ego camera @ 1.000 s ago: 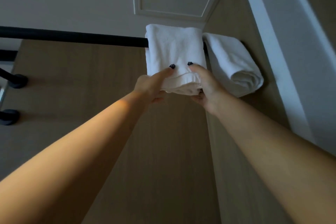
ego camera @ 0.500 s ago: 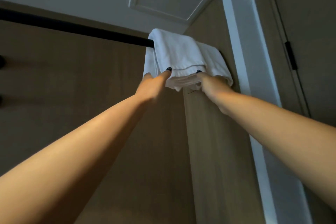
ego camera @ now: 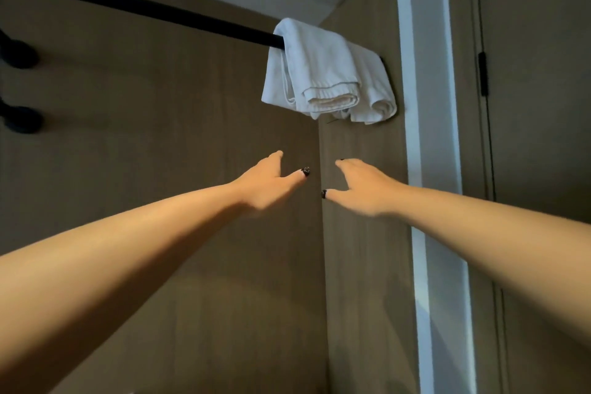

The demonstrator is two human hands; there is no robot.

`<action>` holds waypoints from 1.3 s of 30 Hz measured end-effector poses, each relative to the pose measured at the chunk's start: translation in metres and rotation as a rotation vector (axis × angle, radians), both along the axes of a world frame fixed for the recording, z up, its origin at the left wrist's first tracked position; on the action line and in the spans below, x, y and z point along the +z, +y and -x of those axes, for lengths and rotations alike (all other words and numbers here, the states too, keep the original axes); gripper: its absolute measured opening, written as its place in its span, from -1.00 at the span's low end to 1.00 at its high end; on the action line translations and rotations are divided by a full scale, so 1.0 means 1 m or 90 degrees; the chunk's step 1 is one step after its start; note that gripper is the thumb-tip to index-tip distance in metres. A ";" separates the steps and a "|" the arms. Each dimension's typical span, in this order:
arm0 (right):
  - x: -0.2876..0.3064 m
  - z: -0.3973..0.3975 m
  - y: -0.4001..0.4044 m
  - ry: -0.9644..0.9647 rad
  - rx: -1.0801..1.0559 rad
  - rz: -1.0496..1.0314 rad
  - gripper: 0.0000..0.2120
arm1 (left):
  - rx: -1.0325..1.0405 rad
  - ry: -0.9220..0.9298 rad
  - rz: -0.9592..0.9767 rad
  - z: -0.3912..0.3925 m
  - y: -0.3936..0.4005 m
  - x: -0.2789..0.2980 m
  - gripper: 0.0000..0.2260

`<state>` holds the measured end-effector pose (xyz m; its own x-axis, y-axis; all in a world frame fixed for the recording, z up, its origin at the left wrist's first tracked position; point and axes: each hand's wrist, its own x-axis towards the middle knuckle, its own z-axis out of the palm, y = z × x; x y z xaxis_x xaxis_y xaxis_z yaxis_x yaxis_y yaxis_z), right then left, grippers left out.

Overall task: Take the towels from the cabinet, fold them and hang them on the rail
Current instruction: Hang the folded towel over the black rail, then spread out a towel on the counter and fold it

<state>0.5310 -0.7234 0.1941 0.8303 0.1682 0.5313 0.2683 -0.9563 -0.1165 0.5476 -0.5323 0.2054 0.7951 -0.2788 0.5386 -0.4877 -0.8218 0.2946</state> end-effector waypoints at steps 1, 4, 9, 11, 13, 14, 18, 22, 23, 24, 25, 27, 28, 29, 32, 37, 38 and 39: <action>-0.006 0.002 0.006 0.011 0.012 -0.006 -0.27 | 0.011 0.010 -0.006 0.005 0.005 -0.008 -0.28; -0.027 0.004 0.024 0.049 0.065 -0.014 -0.27 | 0.040 0.029 -0.008 0.021 0.020 -0.029 -0.30; -0.069 0.005 0.042 0.029 0.104 0.095 -0.36 | 0.050 0.056 -0.013 0.049 0.056 -0.097 -0.28; -0.086 0.007 0.047 -0.003 0.119 0.168 -0.34 | 0.082 0.073 -0.067 0.059 0.071 -0.131 -0.28; -0.104 0.011 0.055 0.006 0.142 0.186 -0.31 | 0.117 0.080 -0.104 0.072 0.084 -0.159 -0.27; -0.114 0.014 0.060 0.020 0.154 0.188 -0.30 | 0.131 0.084 -0.115 0.078 0.091 -0.171 -0.26; -0.152 0.030 0.086 0.071 0.221 0.201 -0.27 | 0.169 0.100 -0.137 0.104 0.118 -0.203 -0.22; -0.193 0.038 0.123 0.102 0.280 0.183 -0.26 | 0.183 0.151 -0.101 0.123 0.150 -0.231 -0.23; -0.203 0.038 0.134 0.110 0.289 0.179 -0.25 | 0.185 0.188 -0.068 0.128 0.158 -0.236 -0.22; -0.212 0.039 0.146 0.119 0.299 0.175 -0.25 | 0.183 0.226 -0.031 0.133 0.166 -0.242 -0.21; -0.220 0.040 0.158 0.128 0.308 0.170 -0.24 | 0.179 0.256 0.001 0.138 0.175 -0.247 -0.20; -0.235 0.041 0.183 0.148 0.330 0.150 -0.23 | 0.175 0.270 0.018 0.146 0.194 -0.255 -0.20; -0.243 0.042 0.196 0.155 0.343 0.136 -0.23 | 0.176 0.261 0.010 0.150 0.206 -0.259 -0.20; -0.251 0.042 0.208 0.162 0.354 0.121 -0.23 | 0.176 0.251 -0.001 0.153 0.219 -0.264 -0.20; -0.275 0.043 0.241 0.203 0.371 0.085 -0.23 | 0.174 0.241 -0.028 0.155 0.260 -0.280 -0.22; -0.314 0.039 0.289 0.275 0.386 0.074 -0.25 | 0.163 0.213 -0.073 0.145 0.324 -0.310 -0.23; -0.321 0.038 0.298 0.282 0.389 0.083 -0.26 | 0.158 0.213 -0.077 0.144 0.336 -0.317 -0.24; -0.329 0.038 0.309 0.293 0.391 0.085 -0.27 | 0.153 0.220 -0.075 0.143 0.347 -0.324 -0.24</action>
<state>0.4933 -0.4142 -0.1346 0.7000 0.7074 0.0985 0.7067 -0.6662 -0.2382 0.4043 -0.1851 -0.1185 0.9729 -0.1067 0.2051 -0.1670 -0.9378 0.3044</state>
